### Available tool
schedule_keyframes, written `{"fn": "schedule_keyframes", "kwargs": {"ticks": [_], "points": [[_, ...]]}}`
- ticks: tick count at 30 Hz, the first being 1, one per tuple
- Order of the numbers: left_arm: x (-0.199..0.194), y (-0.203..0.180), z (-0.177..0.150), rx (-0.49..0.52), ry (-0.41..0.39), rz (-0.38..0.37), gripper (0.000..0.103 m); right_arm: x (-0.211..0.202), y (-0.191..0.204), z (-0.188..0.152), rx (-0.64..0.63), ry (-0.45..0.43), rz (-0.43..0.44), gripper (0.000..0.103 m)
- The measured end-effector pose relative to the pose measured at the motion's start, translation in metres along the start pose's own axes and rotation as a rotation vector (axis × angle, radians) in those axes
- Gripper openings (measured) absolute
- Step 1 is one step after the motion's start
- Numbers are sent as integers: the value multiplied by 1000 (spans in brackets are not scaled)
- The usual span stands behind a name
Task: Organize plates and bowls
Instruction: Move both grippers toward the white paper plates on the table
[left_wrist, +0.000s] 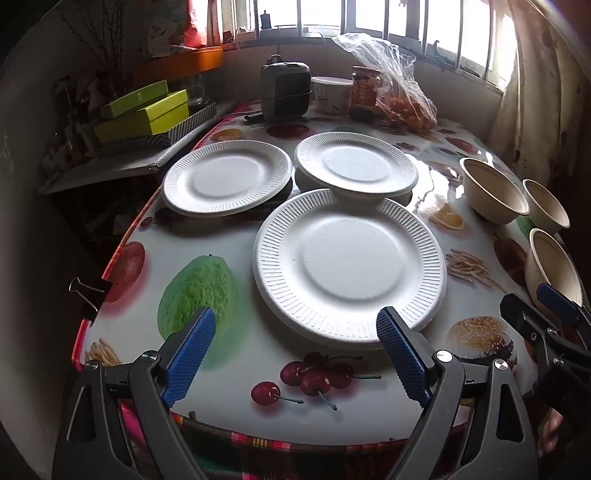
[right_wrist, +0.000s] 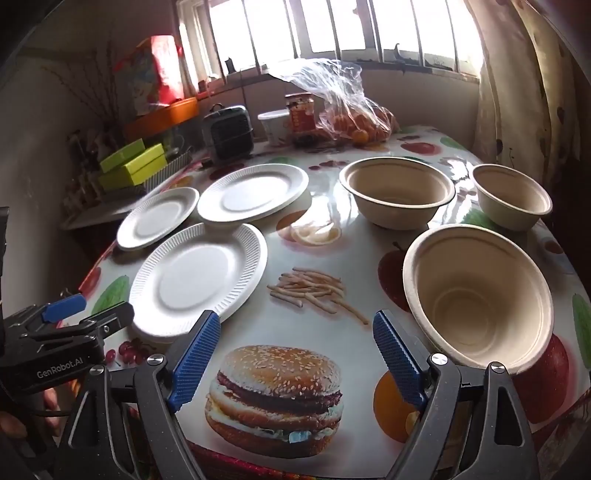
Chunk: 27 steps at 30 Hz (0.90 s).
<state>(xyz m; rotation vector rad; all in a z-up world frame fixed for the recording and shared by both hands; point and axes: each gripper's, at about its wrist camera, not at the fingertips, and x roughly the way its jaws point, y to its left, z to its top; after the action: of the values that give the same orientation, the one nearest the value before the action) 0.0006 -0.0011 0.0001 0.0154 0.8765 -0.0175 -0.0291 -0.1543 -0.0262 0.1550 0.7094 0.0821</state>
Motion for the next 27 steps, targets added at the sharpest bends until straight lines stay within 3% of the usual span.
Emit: {"fn": "schedule_keyframes", "kwargs": {"ticks": [19,27], "points": [[-6,2,7,-3,-52,-63,89,-10,10,3,-11,-28,-49,86],[-6,1,13,8,-42,-45,89,-10,10,12,-24,-48,-39,86]]}}
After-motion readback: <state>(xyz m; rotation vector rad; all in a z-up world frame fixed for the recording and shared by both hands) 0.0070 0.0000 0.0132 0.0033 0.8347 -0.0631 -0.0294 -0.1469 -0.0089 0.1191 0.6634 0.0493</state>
